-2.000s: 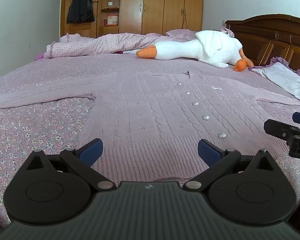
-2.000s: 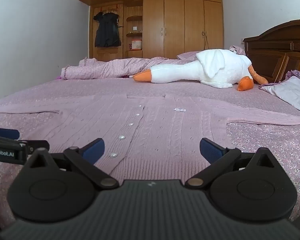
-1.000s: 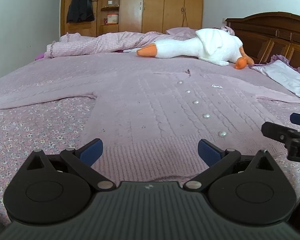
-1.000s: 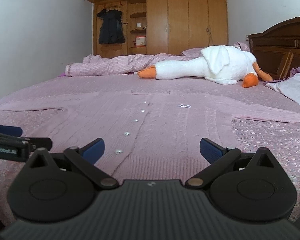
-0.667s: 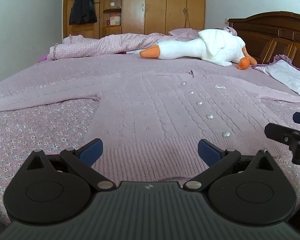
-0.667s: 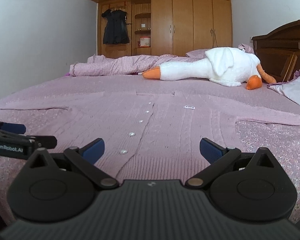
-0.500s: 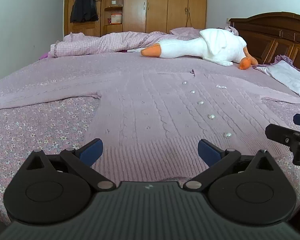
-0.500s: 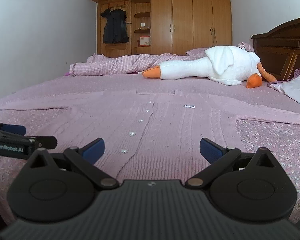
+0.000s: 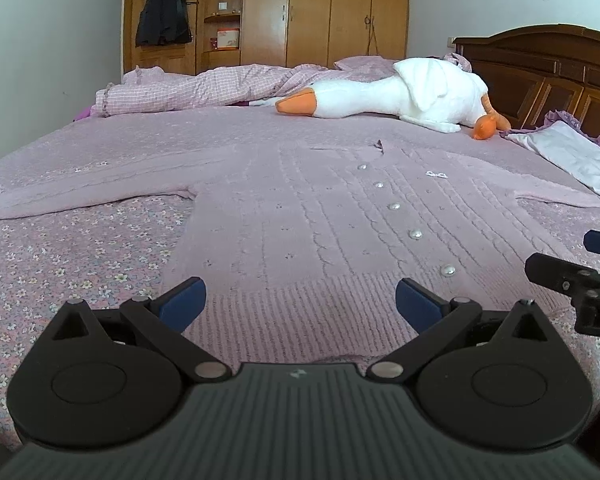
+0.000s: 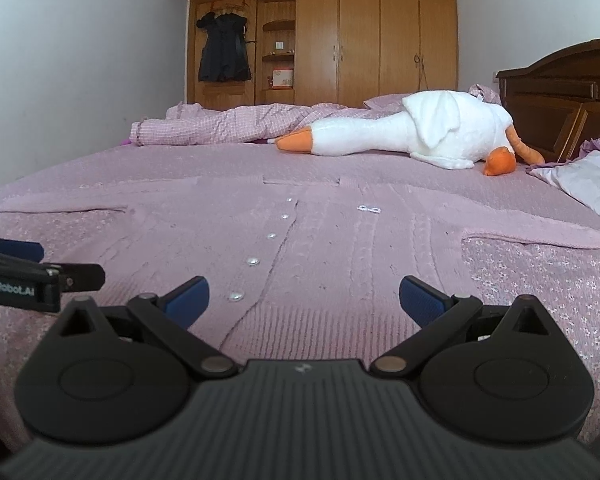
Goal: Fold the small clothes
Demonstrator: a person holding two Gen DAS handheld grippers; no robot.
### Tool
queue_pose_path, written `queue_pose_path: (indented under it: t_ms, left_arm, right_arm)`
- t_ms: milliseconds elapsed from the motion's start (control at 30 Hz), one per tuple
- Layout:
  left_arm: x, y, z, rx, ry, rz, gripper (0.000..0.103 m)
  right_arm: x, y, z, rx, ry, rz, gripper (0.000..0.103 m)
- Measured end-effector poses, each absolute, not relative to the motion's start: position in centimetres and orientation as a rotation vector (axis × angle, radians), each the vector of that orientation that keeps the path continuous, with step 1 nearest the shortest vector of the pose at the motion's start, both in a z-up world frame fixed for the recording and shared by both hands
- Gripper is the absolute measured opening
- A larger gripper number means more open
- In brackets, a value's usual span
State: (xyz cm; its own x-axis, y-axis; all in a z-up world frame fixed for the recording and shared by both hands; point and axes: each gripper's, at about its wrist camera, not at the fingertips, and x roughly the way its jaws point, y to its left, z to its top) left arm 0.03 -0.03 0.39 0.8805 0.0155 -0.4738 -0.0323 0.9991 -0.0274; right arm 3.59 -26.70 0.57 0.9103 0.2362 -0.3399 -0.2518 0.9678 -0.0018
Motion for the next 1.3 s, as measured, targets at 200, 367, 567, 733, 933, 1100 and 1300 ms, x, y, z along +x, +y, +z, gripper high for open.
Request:
queue_pose_path:
  t_ms: [200, 367, 567, 733, 933, 1100, 1300]
  left_arm:
    - [0.1, 0.1, 0.3, -0.036, 0.494, 0.022, 0.103]
    - [0.0, 0.0, 0.3, -0.035, 0.494, 0.022, 0.103]
    - [0.0, 0.1, 0.3, -0.044, 0.498, 0.02, 0.103]
    - [0.1, 0.0, 0.1, -0.042, 0.504, 0.029, 0.103]
    - [0.4, 0.5, 0.0, -0.045, 0.509, 0.048, 0.103]
    - [1.0, 2.2, 0.5, -0.089, 0.507, 0.081, 0.103]
    - [2.4, 6.2, 2.3, -0.167, 0.48, 0.151, 0.103]
  right_arm:
    - [3.7, -26.8, 0.5, -0.044, 0.351, 0.254, 0.103]
    - [3.8, -26.7, 0.5, -0.051, 0.355, 0.256, 0.103]
    - [3.9, -26.6, 0.4, -0.052, 0.362, 0.254, 0.103]
    - [4.0, -26.5, 0.3, -0.058, 0.367, 0.258, 0.103]
    - [5.4, -25.8, 0.7, -0.031, 0.367, 0.313, 0.103]
    - [7.8, -26.1, 1.7, 0.2, 0.345, 0.398, 0.103]
    - [10.8, -22.3, 2.9, 0.217, 0.377, 0.451, 0.103]
